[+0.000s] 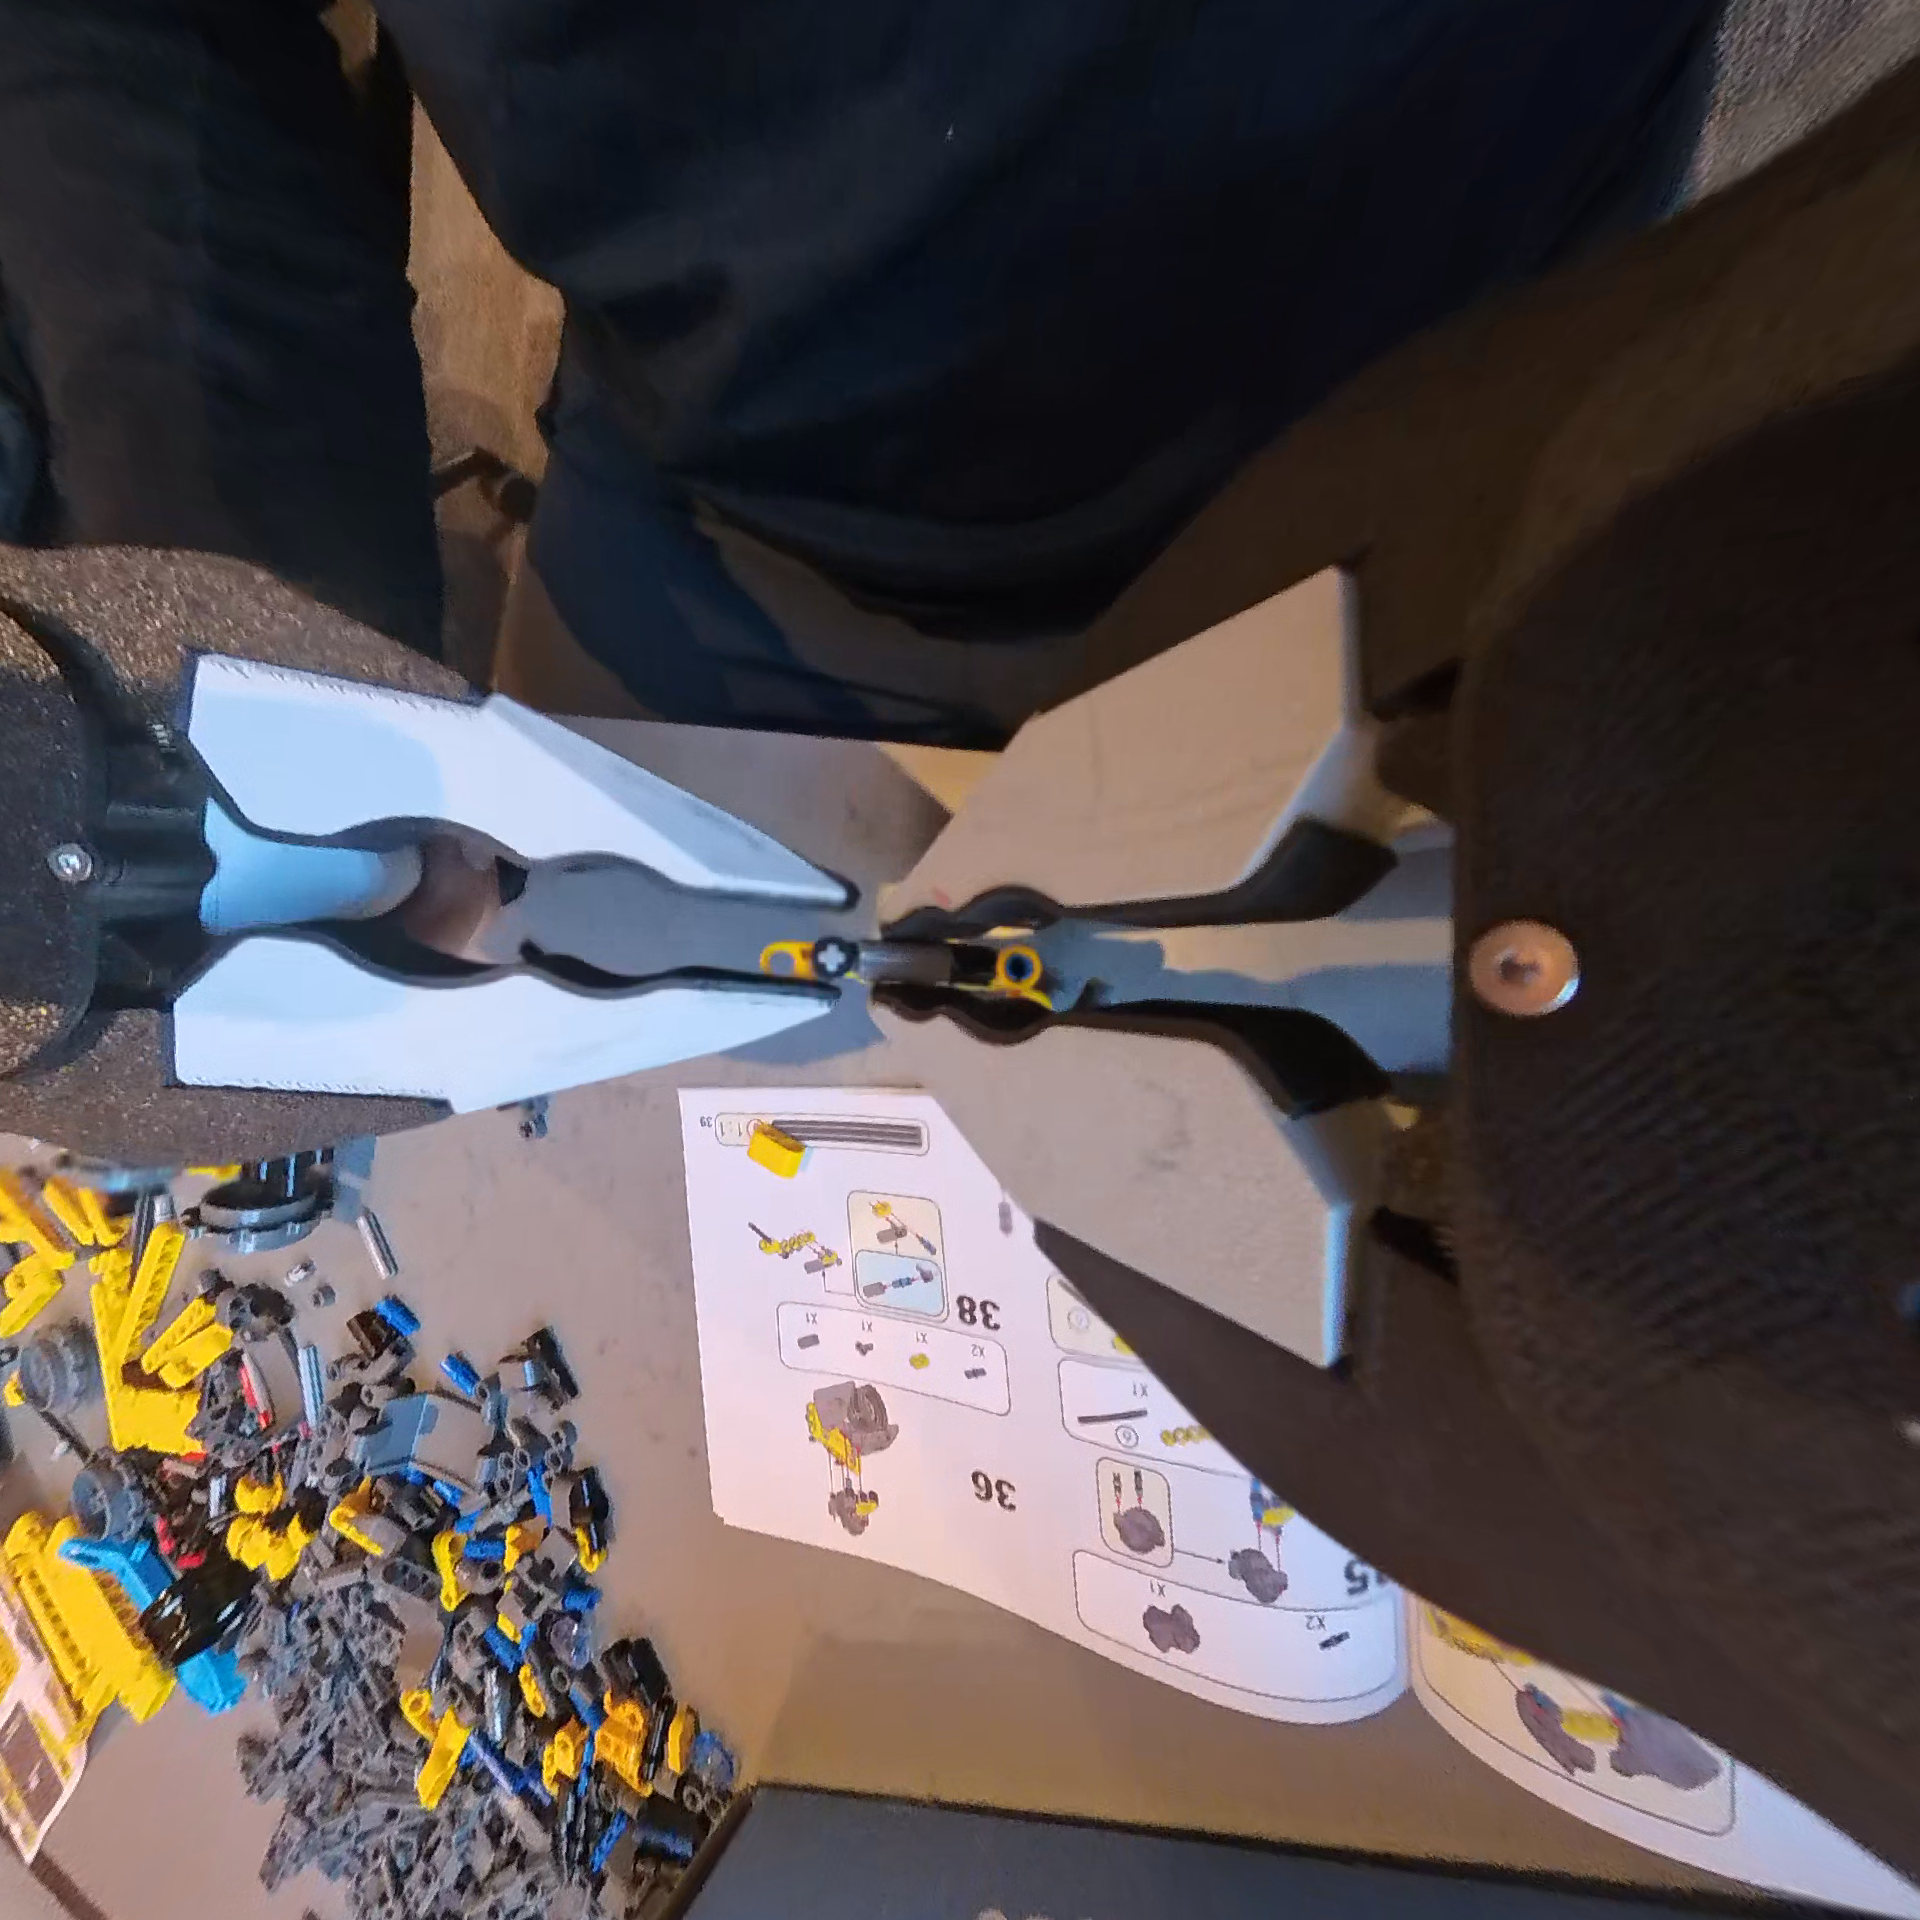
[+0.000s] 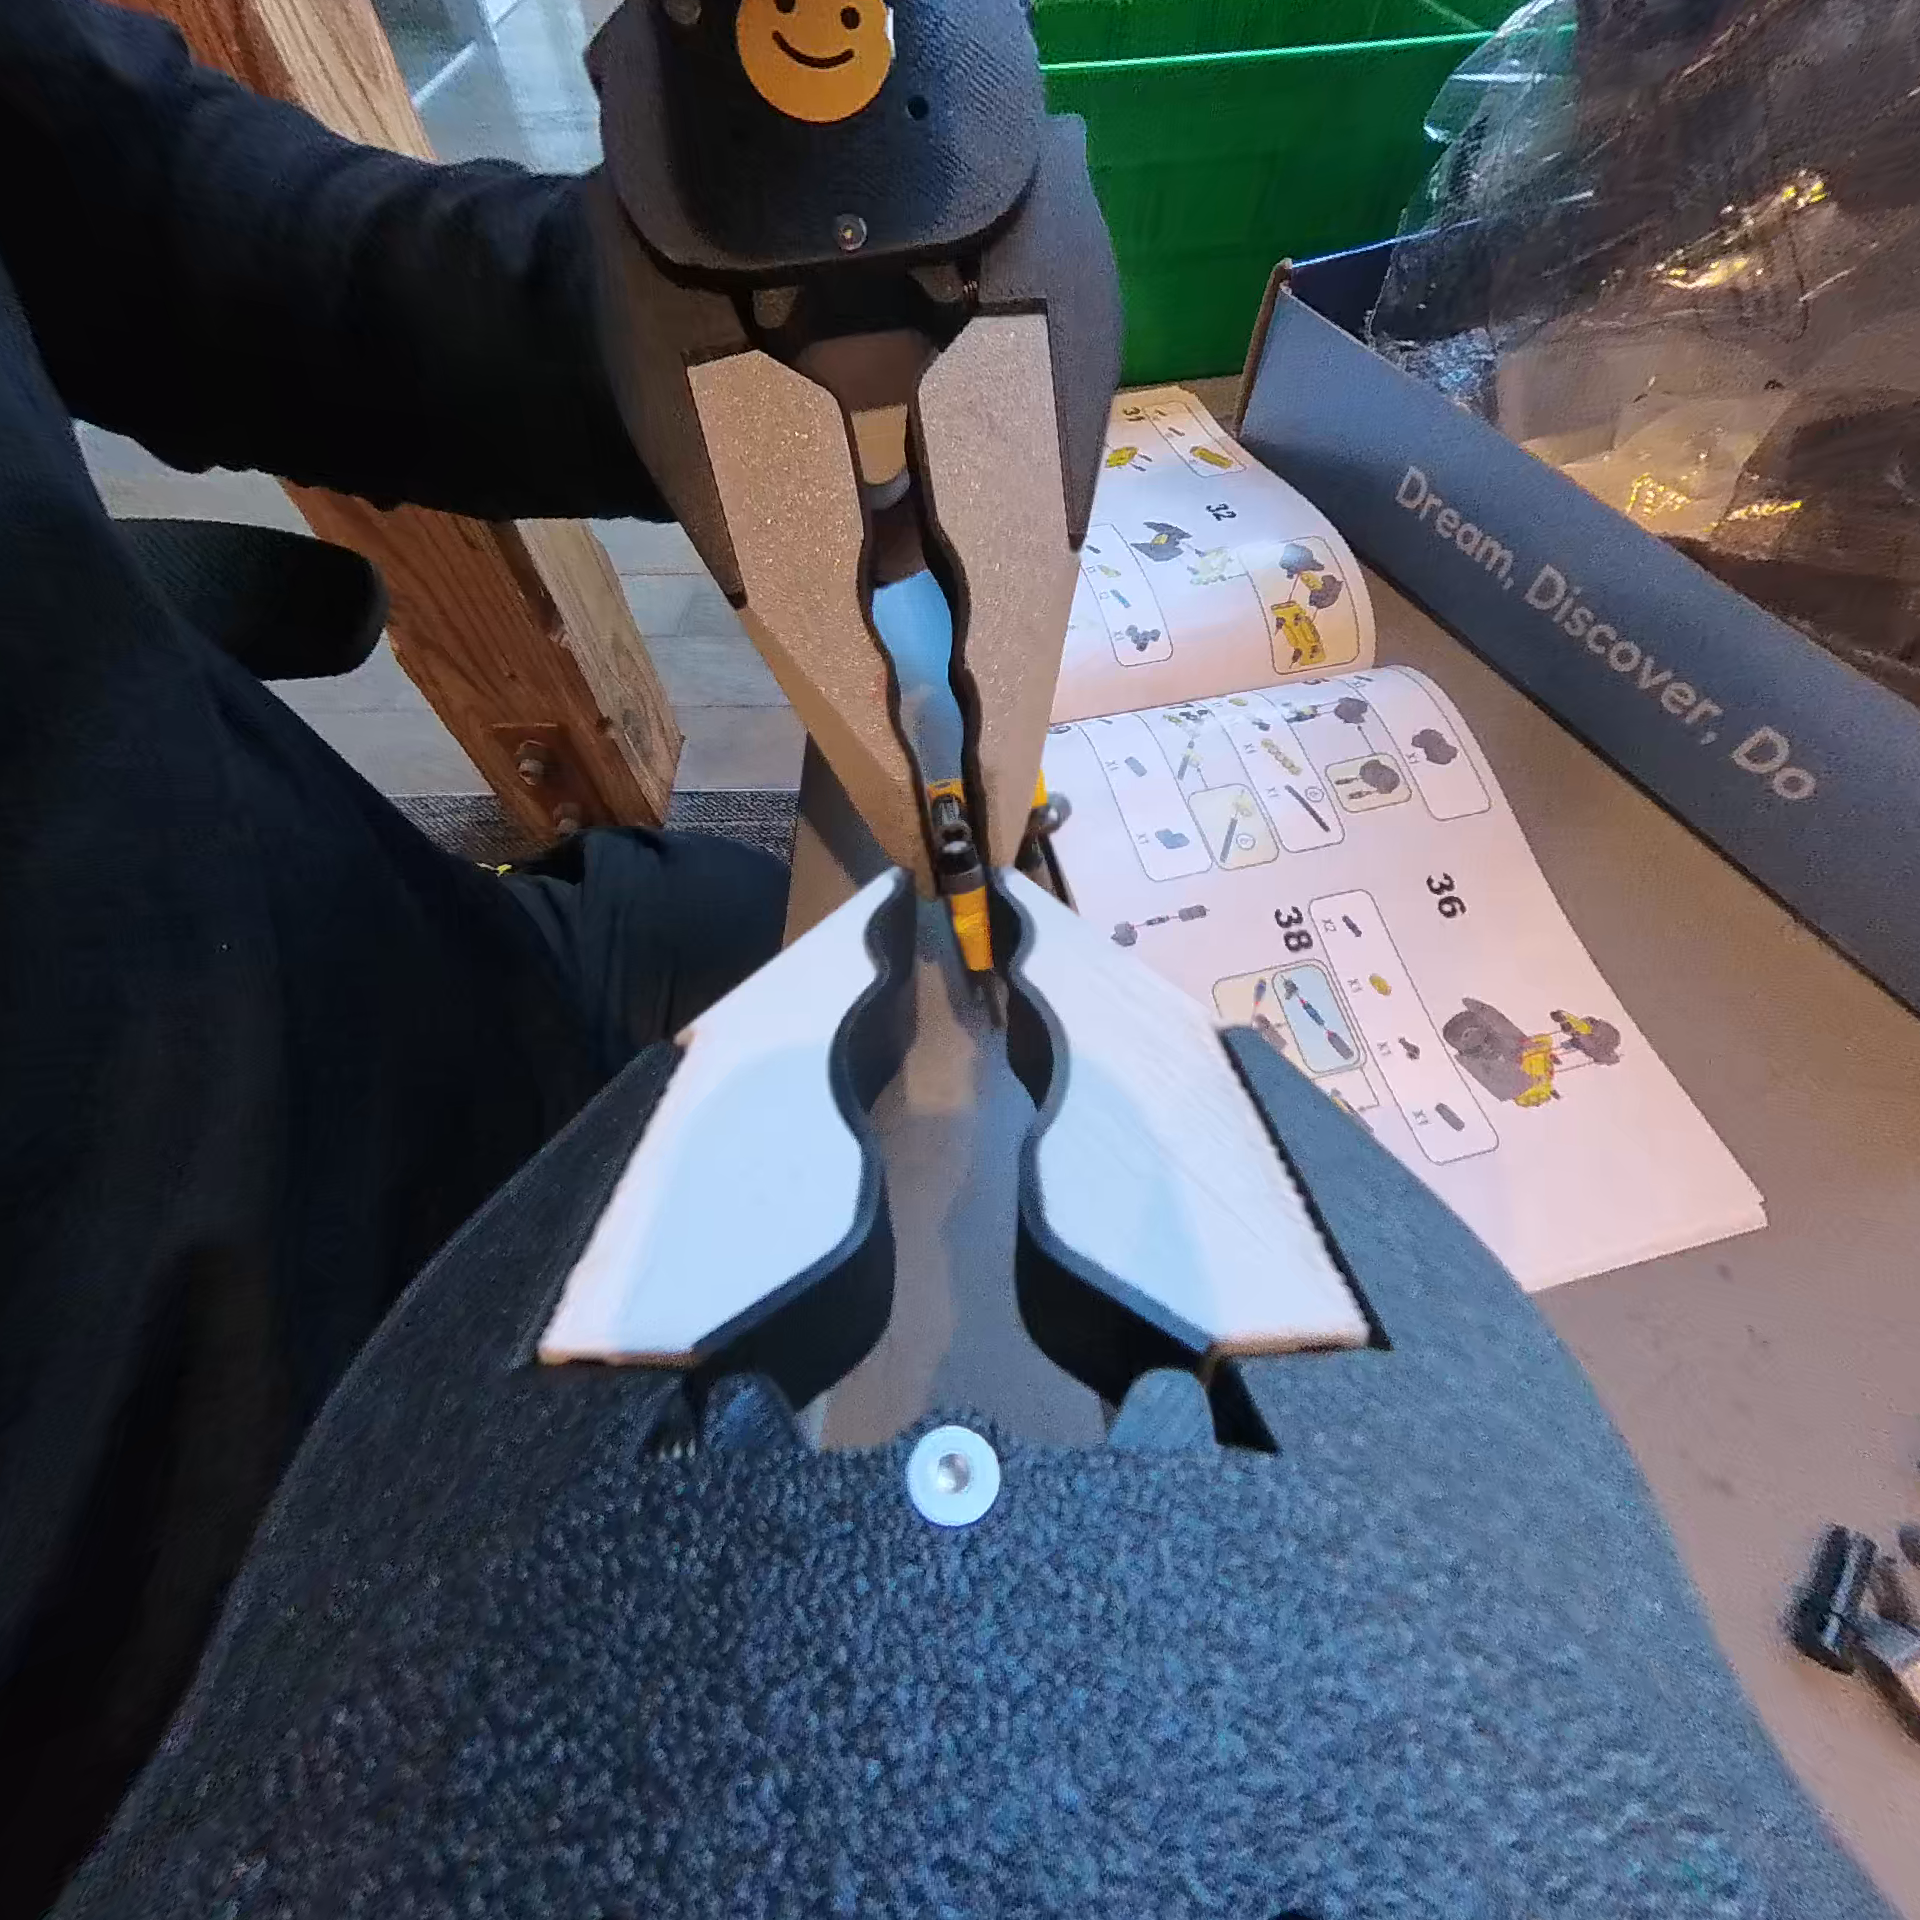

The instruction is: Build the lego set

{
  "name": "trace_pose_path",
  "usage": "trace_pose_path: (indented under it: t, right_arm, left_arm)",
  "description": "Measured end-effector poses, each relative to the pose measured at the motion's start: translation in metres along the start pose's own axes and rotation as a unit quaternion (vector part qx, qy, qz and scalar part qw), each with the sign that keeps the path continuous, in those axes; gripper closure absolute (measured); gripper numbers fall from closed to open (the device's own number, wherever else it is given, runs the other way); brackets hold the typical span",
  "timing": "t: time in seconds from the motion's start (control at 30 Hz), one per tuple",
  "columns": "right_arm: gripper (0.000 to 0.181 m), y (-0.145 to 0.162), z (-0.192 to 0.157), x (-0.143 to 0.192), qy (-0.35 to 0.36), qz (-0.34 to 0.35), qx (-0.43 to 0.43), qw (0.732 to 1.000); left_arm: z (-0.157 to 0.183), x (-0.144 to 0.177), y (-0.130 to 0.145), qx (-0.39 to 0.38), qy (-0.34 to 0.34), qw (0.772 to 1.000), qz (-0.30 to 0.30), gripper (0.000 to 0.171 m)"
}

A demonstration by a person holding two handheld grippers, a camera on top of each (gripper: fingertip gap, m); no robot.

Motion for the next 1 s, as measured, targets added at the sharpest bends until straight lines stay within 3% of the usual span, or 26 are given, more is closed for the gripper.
trace_pose_path:
  t: [0.13,0.3,0.47,0.6,0.67,0.9,1.0]
  right_arm:
    - [0.163,0.000,-0.001,0.003,-0.010,0.015,0.005,1.000]
    - [0.173,0.000,0.007,0.006,0.004,0.015,0.004,1.000]
    - [0.173,0.000,0.006,0.006,0.007,0.021,0.013,1.000]
    - [0.155,-0.001,0.010,0.009,0.004,0.027,0.001,1.000]
    - [0.154,0.000,0.013,0.010,0.011,0.024,0.000,1.000]
    - [0.172,0.001,0.011,0.010,-0.039,0.022,-0.062,0.997]
    - [0.174,0.005,0.013,0.010,-0.024,0.004,-0.054,0.998]
  left_arm:
    - [0.000,-0.001,-0.002,0.012,-0.010,1.000,0.027,0.165]
    - [-0.002,-0.001,-0.003,0.077,0.006,0.994,0.078,0.165]
    - [-0.001,-0.001,-0.002,0.085,0.003,0.992,0.095,0.165]
    - [-0.003,-0.001,-0.005,0.105,0.006,0.986,0.130,0.166]
    - [-0.004,0.002,-0.009,0.117,0.011,0.981,0.155,0.165]
    - [-0.007,0.001,-0.009,0.148,0.016,0.975,0.165,0.164]
    - [-0.007,0.000,-0.009,0.141,0.014,0.980,0.139,0.152]
Point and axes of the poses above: each gripper's, where its closed fingertips meet, x back along the fingers, y out of its underside, z = x × y across the jaws, the point moved 4 cm from there along x, back along the fingers, and after that the axes turned 10 degrees about -x, right-handed, at the moved point
